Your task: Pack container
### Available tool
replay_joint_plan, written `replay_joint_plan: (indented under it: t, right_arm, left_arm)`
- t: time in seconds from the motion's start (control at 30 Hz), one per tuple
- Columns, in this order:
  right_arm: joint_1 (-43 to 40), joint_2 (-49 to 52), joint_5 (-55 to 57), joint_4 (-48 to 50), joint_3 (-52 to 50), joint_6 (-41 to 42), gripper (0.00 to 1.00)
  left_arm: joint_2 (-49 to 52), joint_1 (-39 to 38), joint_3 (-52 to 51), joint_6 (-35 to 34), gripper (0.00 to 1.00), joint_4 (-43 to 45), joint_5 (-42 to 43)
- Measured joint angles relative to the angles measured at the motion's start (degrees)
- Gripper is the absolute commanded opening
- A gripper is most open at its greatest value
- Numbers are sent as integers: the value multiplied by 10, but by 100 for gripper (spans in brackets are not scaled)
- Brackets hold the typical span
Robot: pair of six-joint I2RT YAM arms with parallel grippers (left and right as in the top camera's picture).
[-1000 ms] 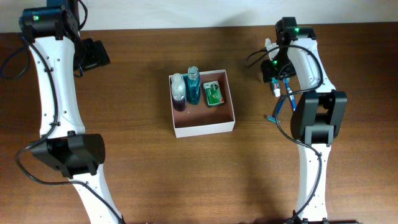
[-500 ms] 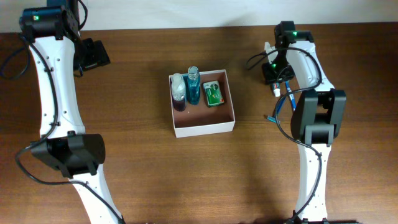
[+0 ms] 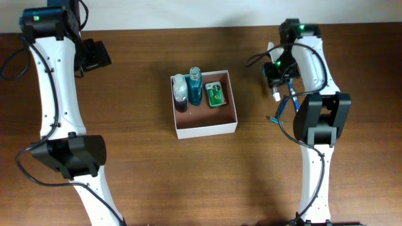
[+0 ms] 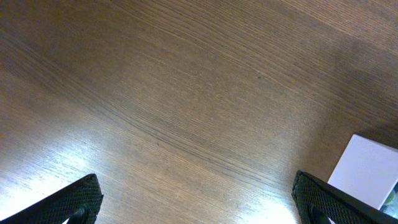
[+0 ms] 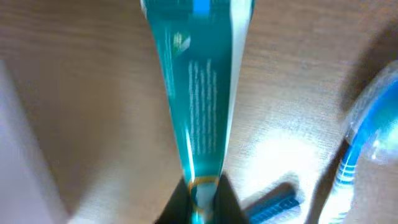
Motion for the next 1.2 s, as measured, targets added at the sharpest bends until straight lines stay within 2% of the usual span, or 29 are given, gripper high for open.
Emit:
replay_joint_plan:
  t: [0.13,0.43,0.53,0.67,0.77,0.97,1.2]
  right_arm:
    - [0,-3,-55,-103,104,4,4]
    - [14,-94,-94,-108,129,56,4]
    - [42,-166,-93,-108,92,65,4]
    - [109,-293,-77,-108,-14,73,4]
    - [161,-352,-76,-104,-67,84,4]
    - [210,-360,-71,-17,-151,142,4]
    - [217,-353,-65,120,-271,217,4]
  left_arm:
    - [0,0,0,0,99,0,0]
    - [0,0,0,0,99,0,0]
    - [0,0,0,0,99,0,0]
    - [0,0,0,0,99,0,0]
    - [0,0,0,0,99,0,0]
    - [0,0,0,0,99,0,0]
    - [0,0,0,0,99,0,0]
